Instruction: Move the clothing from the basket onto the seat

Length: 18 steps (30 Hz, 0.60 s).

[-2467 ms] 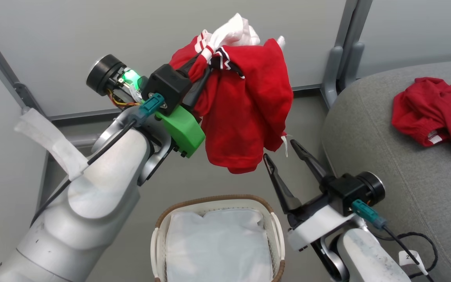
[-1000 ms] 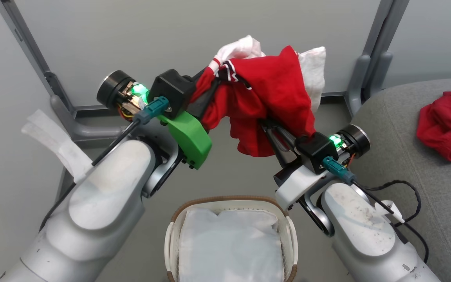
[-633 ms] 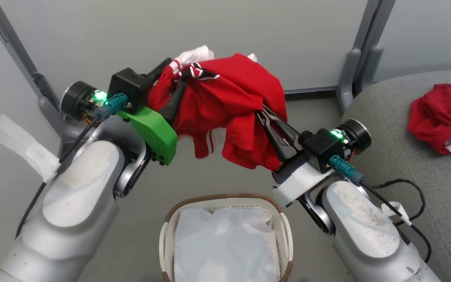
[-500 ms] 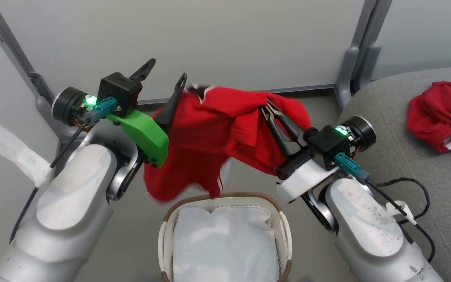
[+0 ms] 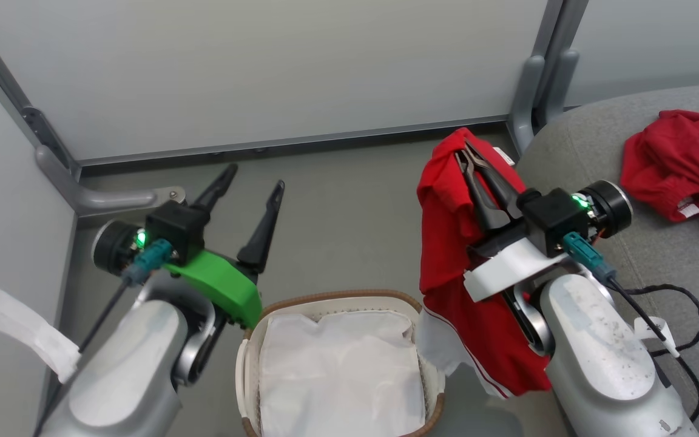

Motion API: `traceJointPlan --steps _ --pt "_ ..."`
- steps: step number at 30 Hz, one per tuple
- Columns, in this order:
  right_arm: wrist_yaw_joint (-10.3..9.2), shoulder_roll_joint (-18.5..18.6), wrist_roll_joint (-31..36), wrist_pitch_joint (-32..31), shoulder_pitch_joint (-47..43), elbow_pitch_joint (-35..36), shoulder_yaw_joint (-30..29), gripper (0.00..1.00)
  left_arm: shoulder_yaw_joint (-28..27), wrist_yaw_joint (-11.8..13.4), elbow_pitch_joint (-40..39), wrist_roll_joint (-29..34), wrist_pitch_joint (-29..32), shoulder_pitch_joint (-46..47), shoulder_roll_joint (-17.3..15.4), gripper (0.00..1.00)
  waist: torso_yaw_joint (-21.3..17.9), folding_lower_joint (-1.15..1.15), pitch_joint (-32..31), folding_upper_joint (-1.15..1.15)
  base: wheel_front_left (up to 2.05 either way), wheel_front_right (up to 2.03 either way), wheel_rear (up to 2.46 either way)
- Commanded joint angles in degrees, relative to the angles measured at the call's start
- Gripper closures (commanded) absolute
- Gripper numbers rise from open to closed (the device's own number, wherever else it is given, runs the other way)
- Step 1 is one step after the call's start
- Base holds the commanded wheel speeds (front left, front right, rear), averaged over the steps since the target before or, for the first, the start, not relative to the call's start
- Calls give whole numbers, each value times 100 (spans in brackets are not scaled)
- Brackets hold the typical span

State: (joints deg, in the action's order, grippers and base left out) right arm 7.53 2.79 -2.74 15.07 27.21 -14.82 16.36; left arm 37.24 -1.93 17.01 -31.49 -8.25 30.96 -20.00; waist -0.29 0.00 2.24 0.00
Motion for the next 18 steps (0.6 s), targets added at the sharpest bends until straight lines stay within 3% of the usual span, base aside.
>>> traceJointPlan --steps 1,11,18 --pt "-8 20 81 14 -105 66 -130 100 74 33 -32 55 -114 -203 69 0 -53 0 24 0 0 0 0" --pt "-8 21 317 14 -241 260 -839 100 472 50 102 206 -460 -709 439 0 -394 0 92 0 0 0 0" --pt "-7 19 542 15 -48 399 -1087 100 537 78 204 252 -580 -705 603 0 -966 0 253 0 0 0 0"
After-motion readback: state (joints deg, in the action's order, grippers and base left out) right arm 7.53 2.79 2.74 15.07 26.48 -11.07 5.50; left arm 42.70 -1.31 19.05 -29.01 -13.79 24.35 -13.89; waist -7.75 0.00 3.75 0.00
